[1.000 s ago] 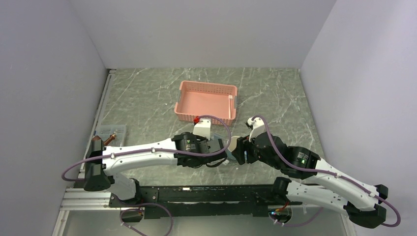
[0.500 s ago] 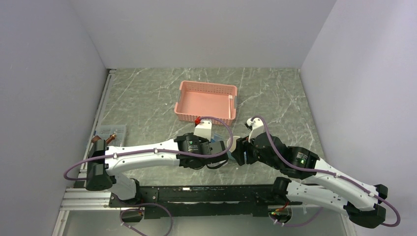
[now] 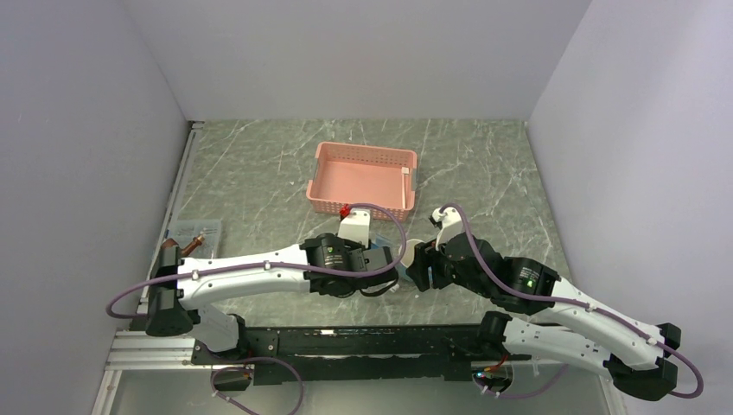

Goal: Prepare toiletry sets of a toothbrush and toothpaste on the tray

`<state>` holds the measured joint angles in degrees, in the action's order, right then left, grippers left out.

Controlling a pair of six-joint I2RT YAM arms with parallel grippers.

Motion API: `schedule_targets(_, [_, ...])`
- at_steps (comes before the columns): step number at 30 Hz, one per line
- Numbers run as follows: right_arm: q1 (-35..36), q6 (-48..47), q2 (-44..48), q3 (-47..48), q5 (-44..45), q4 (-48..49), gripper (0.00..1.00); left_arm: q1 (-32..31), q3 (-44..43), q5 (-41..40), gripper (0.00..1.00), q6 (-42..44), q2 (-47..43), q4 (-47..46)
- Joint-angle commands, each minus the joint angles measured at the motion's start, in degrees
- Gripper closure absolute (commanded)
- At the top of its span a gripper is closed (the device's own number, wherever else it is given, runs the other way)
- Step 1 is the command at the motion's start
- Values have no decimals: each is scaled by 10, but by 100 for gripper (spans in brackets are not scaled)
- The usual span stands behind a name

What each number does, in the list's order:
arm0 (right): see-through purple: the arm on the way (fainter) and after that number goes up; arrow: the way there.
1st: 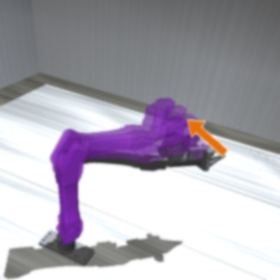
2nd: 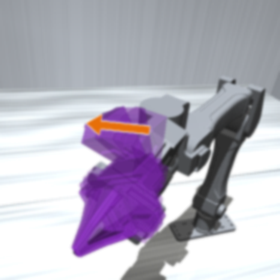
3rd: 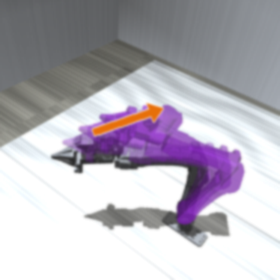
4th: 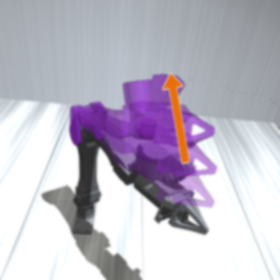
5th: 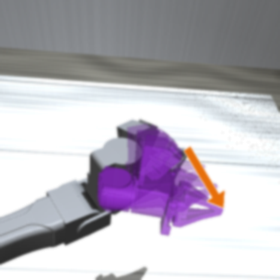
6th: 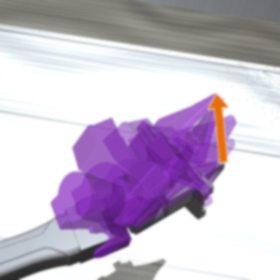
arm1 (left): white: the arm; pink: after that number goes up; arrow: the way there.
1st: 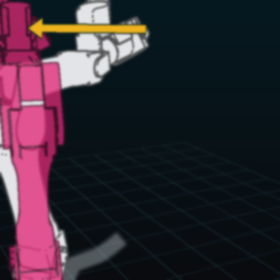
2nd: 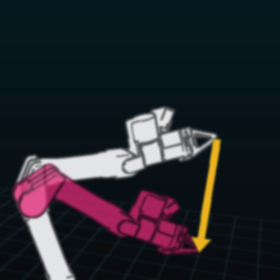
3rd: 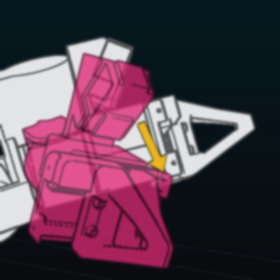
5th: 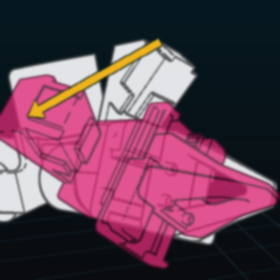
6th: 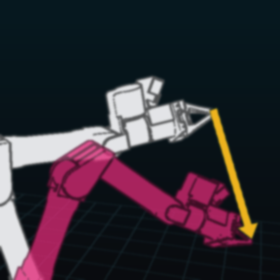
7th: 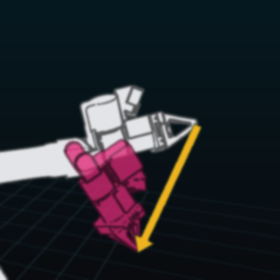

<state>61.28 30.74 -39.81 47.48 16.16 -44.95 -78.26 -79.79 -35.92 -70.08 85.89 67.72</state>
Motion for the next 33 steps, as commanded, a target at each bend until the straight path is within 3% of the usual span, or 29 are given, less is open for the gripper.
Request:
schedule_targets(1, [-1, 8, 2, 12, 1, 17, 37, -5, -9, -20, 56, 10, -31, -12])
schedule_targets(10, [-1, 8, 0, 29, 5, 14, 36, -5, -15, -21, 48, 49, -67, -24])
schedule_targets(20, [0, -4, -20, 72, 29, 10, 32, -4, 46, -35, 28, 152, -194, -101])
schedule_targets(28, [-1, -16, -64, 127, 81, -5, 22, 8, 43, -87, 20, 187, -252, -57])
schedule_targets(33, [-1, -32, -103, 167, 122, -24, 10, 24, 42, -106, 15, 216, -287, -42])
